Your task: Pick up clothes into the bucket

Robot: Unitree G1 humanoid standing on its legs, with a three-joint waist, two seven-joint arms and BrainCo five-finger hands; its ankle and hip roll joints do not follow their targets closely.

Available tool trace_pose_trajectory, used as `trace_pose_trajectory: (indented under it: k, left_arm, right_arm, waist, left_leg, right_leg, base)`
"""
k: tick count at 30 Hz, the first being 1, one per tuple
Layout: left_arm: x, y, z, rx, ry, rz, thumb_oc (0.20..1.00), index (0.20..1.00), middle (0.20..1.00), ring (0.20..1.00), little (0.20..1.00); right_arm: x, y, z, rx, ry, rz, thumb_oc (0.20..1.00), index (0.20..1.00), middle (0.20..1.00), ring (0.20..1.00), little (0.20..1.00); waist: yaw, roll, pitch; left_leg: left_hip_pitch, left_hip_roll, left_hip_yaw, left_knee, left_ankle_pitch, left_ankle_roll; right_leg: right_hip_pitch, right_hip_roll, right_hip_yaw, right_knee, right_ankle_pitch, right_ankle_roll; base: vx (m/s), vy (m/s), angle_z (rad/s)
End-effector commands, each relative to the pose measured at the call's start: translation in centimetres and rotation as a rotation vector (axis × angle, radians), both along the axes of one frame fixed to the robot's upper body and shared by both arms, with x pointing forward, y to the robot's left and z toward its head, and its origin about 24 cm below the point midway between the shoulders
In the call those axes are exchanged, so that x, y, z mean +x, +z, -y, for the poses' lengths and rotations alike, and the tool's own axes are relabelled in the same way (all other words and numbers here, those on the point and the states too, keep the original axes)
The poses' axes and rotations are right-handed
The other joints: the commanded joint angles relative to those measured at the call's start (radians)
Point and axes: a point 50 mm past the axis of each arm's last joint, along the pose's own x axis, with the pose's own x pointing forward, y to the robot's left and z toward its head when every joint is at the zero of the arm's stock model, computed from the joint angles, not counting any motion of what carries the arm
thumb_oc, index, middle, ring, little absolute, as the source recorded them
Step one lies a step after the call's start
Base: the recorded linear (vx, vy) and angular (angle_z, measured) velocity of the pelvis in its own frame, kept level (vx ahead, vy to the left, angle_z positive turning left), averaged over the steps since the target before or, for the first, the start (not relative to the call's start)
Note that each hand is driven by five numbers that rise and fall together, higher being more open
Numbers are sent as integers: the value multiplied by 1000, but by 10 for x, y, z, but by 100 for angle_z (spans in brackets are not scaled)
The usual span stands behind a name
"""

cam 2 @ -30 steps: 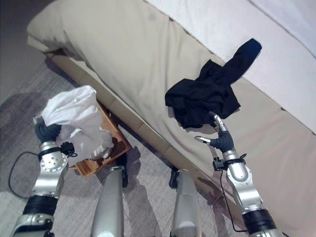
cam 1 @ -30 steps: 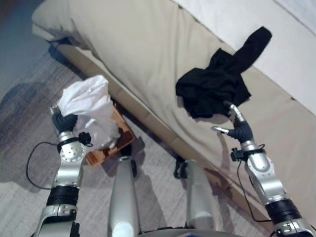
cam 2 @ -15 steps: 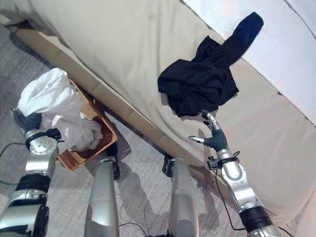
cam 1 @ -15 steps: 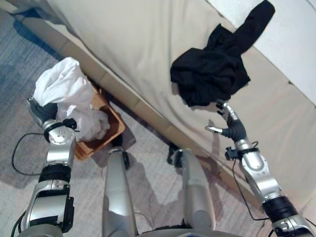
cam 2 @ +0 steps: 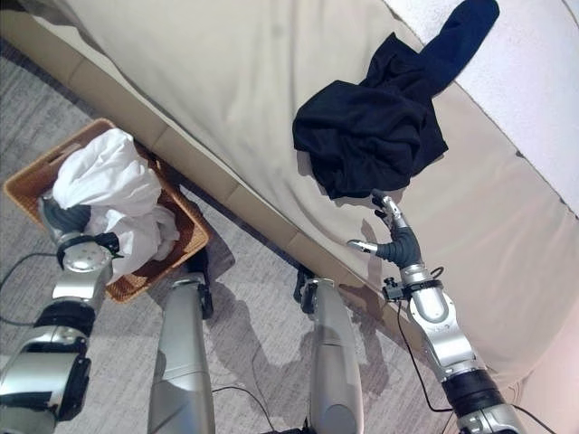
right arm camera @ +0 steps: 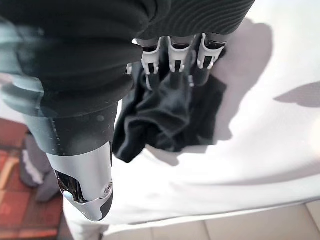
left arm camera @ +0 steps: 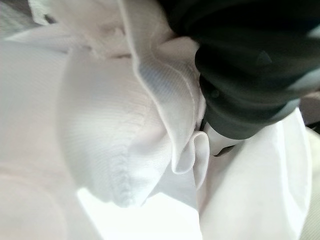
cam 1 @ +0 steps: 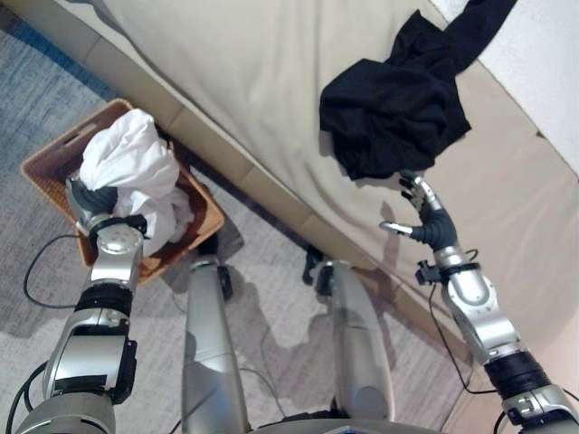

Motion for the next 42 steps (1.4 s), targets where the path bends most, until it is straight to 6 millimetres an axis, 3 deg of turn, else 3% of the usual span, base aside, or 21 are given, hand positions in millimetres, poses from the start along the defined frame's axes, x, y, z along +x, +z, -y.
trace_pose_trajectory:
  k: [1, 2, 8, 14, 30, 31, 32, 33, 42]
  left_arm:
    - [0, -3, -6, -56, 19, -19, 200, 200, 200, 200, 200]
    - [-2, -14, -8, -109, 21, -67, 200, 200, 200, 200, 200]
    - [-4, -24, -10, -211, 51, -91, 200, 200, 200, 200, 200]
    - [-9, -35, -14, -492, 131, 37, 200, 200, 200, 200, 200]
    - [-4, -18, -13, -596, 156, 251, 200, 200, 200, 200, 200]
    - [-3, -17, -12, -593, 142, 251, 536, 536, 536, 536, 536]
    - [-3, -17, -12, -593, 141, 251, 536, 536, 536, 536, 536]
    - [-2, -17, -11, -595, 132, 251, 1000, 1000, 1000, 1000, 1000]
    - [2, -13, -8, -604, 87, 273, 1000, 1000, 1000, 1000, 1000]
  right_arm:
    - [-8, 20, 8, 15, 2, 102, 1000, 1000, 1000, 1000, 1000]
    - [-8, 23, 11, 6, -3, 106, 1000, 1000, 1000, 1000, 1000]
    - [-10, 26, 12, 4, 11, 107, 1000, 1000, 1000, 1000, 1000]
    - [-11, 30, 10, 4, 37, 110, 1000, 1000, 1000, 1000, 1000]
    - [-17, 25, 13, -3, 42, 77, 1000, 1000, 1000, 1000, 1000]
    - [-17, 25, 13, 2, 44, 78, 1000, 1000, 1000, 1000, 1000]
    - [-17, 25, 13, 3, 43, 78, 1000, 1000, 1000, 1000, 1000]
    - [-17, 25, 14, 0, 43, 77, 1000, 1000, 1000, 1000, 1000]
    - [-16, 24, 15, 5, 31, 75, 1000, 1000, 1000, 1000, 1000]
  waist:
    - [0, 22, -23]
    - [-3, 24, -26]
    - [-9, 22, -39]
    - [-9, 28, -55]
    - [-8, 31, -72]
    - [-9, 32, -75]
    - [-8, 32, -75]
    - [-9, 32, -77]
    - [-13, 39, -97]
  left_leg:
    - [-14, -17, -10, 52, -78, 55]
    - [-22, -15, -8, 56, -80, 57]
    - [-46, -12, -9, 67, -82, 58]
    - [-65, -10, -8, 72, -87, 57]
    - [-96, -12, -10, 73, -81, 56]
    - [-96, -13, -10, 73, -81, 57]
    - [-97, -13, -10, 73, -81, 57]
    - [-98, -14, -10, 73, -81, 57]
    - [-102, -12, -6, 56, -75, 56]
  right_leg:
    - [-40, 2, -5, -82, 145, 1]
    - [-53, 3, -1, -74, 145, 0]
    - [-78, 6, 1, -65, 149, 1]
    - [-100, 6, 2, -58, 150, 2]
    - [-140, 5, 8, -43, 161, 1]
    - [-142, 6, 8, -41, 160, 1]
    - [-143, 6, 8, -41, 160, 1]
    - [-145, 6, 10, -39, 160, 1]
    - [-147, 8, 9, -54, 164, 3]
  base:
    - [4, 30, -7]
    - [6, 26, -6]
    - [2, 7, -2]
    - [1, 4, -1]
    - [0, 0, 0]
    - [0, 0, 0]
    - [0, 0, 0]
    - [0, 0, 0]
    - [0, 0, 0]
